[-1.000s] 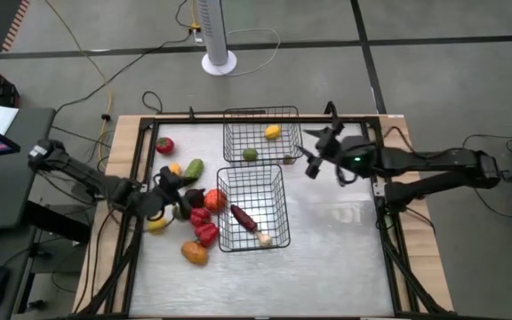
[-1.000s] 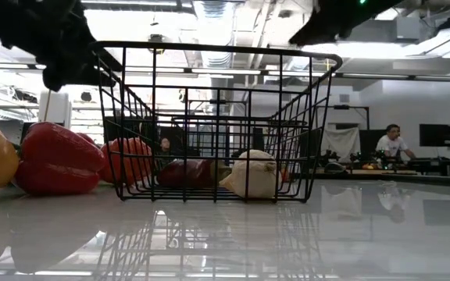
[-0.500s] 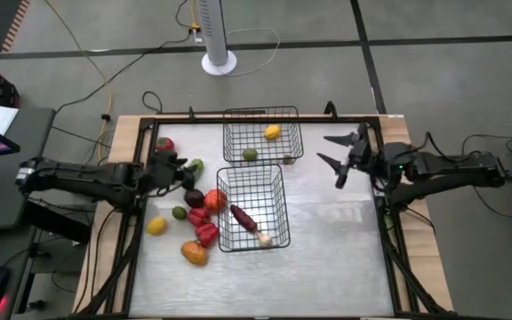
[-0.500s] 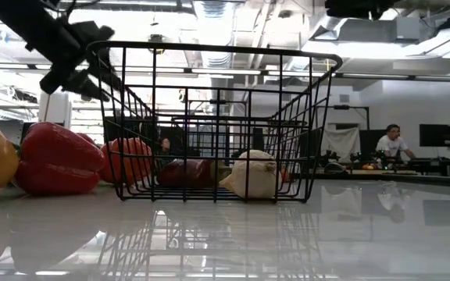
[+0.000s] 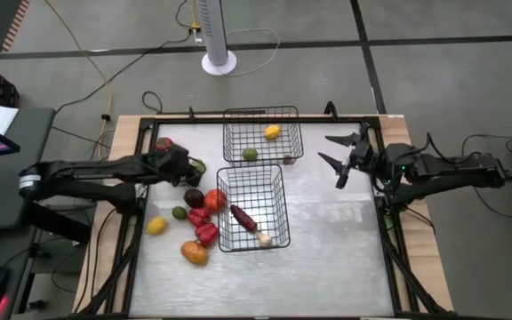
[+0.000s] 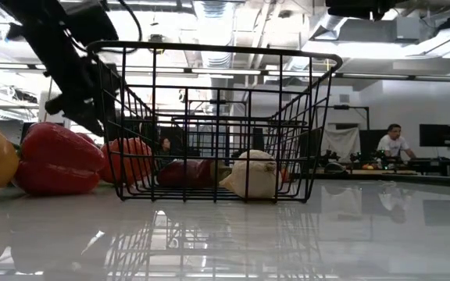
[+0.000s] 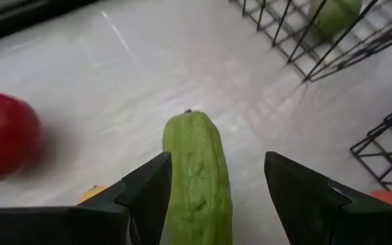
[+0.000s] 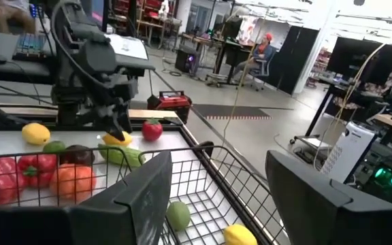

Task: Sort produce into baskets
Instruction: Put the cucumber into the bottom wire basket

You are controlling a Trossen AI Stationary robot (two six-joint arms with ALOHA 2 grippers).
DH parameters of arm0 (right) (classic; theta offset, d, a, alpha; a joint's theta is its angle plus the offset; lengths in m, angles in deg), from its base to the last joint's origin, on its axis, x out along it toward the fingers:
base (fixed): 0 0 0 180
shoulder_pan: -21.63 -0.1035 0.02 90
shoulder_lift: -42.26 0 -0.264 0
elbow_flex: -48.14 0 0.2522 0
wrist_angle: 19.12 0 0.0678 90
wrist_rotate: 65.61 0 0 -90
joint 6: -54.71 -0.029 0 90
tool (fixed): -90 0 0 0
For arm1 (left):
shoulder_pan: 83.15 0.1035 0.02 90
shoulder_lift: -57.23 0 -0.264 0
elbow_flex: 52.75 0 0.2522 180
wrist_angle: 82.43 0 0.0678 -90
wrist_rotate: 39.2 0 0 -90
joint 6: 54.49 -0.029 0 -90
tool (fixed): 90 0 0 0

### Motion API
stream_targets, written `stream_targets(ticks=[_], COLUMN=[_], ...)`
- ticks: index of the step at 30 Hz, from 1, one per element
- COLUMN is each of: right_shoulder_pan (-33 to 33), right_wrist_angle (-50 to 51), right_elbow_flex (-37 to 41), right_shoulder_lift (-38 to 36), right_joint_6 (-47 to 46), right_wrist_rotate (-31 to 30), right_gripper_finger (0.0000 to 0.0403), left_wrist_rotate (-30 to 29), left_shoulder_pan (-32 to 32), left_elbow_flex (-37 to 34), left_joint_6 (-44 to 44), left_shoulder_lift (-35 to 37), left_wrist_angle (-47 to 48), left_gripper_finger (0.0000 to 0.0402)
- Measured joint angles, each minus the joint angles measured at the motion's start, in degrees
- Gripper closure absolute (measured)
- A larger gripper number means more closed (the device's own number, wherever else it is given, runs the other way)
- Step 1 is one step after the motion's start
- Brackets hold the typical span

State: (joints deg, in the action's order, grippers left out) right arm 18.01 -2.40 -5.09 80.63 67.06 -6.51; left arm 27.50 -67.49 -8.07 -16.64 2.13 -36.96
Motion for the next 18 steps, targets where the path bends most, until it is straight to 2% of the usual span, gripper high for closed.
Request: stream_targets(ticks=[3, 10, 18], right_shoulder_pan=[0.0, -0.04, -0.04], right_wrist_angle=[-0.06, 0.2, 2.34], right_elbow_flex=[0.0, -0.02, -0.02], right_shoulder_lift=[0.27, 0.74, 1.35], right_joint_6=[-0.26, -0.34, -0.98], right_wrist_rotate=[0.1, 0.63, 0.81], right_gripper_finger=[0.0138, 0.0138, 0.0138], left_wrist_rotate=[1.92, 1.5, 0.24], left_shoulder_pan=[1.65, 5.51, 8.31], left_elbow_flex=[-0.02, -0.02, 0.04], left_joint_6=[-2.68, -7.67, -9.84], left_shoulder_lift=[-3.42, -12.0, -21.98], left_wrist_angle=[-2.98, -10.35, -12.09], left_gripper_finger=[0.018, 0.018, 0.018])
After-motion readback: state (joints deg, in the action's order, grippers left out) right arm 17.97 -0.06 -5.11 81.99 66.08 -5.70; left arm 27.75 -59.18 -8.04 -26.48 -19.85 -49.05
